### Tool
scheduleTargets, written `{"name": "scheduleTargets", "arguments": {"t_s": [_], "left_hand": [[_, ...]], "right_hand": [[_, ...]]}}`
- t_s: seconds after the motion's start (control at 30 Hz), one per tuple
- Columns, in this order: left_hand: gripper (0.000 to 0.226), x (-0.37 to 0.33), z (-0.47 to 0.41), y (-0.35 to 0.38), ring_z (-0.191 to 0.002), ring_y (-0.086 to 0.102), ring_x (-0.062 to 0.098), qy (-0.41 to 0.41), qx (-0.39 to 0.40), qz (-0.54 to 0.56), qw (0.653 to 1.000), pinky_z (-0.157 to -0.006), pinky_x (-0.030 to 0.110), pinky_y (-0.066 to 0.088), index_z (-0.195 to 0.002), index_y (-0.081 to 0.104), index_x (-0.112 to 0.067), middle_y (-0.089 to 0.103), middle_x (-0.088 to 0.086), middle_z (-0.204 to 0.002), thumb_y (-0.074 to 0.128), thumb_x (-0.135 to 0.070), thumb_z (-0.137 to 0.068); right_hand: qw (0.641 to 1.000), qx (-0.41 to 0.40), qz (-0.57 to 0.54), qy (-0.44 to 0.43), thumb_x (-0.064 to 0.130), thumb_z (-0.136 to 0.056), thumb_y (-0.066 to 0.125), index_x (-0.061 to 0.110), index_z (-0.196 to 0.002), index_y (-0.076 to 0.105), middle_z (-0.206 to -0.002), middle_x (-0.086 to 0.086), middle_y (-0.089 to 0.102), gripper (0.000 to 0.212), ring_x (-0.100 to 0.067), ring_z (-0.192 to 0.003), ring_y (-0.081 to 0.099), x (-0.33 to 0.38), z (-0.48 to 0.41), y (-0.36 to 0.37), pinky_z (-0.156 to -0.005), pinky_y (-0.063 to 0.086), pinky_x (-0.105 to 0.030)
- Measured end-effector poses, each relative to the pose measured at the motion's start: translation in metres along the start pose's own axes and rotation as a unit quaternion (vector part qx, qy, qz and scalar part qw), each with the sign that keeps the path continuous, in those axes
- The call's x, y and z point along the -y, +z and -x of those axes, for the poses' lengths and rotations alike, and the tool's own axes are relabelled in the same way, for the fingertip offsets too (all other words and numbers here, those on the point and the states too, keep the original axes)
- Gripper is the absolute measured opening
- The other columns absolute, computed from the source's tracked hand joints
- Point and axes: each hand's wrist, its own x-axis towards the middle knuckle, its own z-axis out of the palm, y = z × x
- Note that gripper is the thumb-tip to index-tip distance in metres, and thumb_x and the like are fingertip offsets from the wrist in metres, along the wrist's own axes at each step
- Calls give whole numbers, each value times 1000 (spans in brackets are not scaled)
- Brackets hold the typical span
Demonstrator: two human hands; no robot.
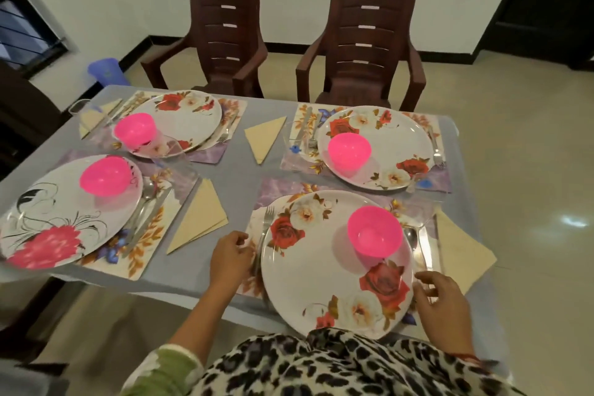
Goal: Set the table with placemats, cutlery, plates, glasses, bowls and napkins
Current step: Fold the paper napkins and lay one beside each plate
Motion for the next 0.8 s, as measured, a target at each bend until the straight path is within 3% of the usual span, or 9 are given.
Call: {"name": "scheduleTargets", "arguments": {"t_s": [0.17, 0.3, 0.4, 0.5, 0.63, 0.8], "left_hand": [[19, 4, -3, 9, -85, 61, 18, 22, 19, -26, 999, -73, 26, 48, -101, 62, -14, 62, 6, -100, 66, -21, -84], [11, 0, -4, 12, -74, 58, 17, 55, 7, -43, 998, -60, 24, 44, -89, 61, -14, 62, 2, -86, 64, -24, -85], [19, -4, -8, 10, -69, 56, 17, 72, 6, -62, 995, -56, 24, 42, -82, 61, -13, 62, 1, -77, 62, -31, -88], [14, -1, -12, 5, -66, 55, 13, 67, -1, -67, 995, -54, 19, 40, -85, 65, -12, 62, 0, -76, 61, -25, -89], [12, 7, -13, -3, -69, 59, 16, 67, -3, -78, 995, -62, 31, 50, -88, 67, -10, 65, 2, -78, 63, -21, -87], [18, 5, -10, -8, -79, 58, 16, 74, -19, -42, 996, -63, 27, 44, -99, 64, -17, 61, 0, -90, 64, -30, -87]], "right_hand": [[993, 38, 98, 58, 25, -89, 59, 9, -111, 57, -101, -12, 61, 28, -26, -85, 58, 10, 15, 18, -67, 42, -33], [991, 25, 69, 109, 25, -90, 57, 13, -113, 50, -84, -9, 62, 27, -24, -70, 51, 16, 20, 22, -61, 39, -31], [989, 22, 36, 142, 23, -89, 60, 11, -117, 51, -91, -15, 67, 32, -28, -77, 57, 17, 17, 23, -67, 42, -34], [988, 21, 31, 153, 23, -88, 62, 9, -119, 52, -87, -12, 65, 35, -30, -81, 59, 18, 16, 23, -70, 42, -35], [986, 20, 25, 161, 21, -87, 64, 9, -119, 54, -79, -4, 57, 36, -23, -75, 53, 20, 15, 21, -69, 40, -31], [988, 17, 2, 156, 15, -84, 67, 7, -113, 57, -68, -2, 57, 33, -24, -71, 56, 21, 13, 18, -67, 40, -31]]}}
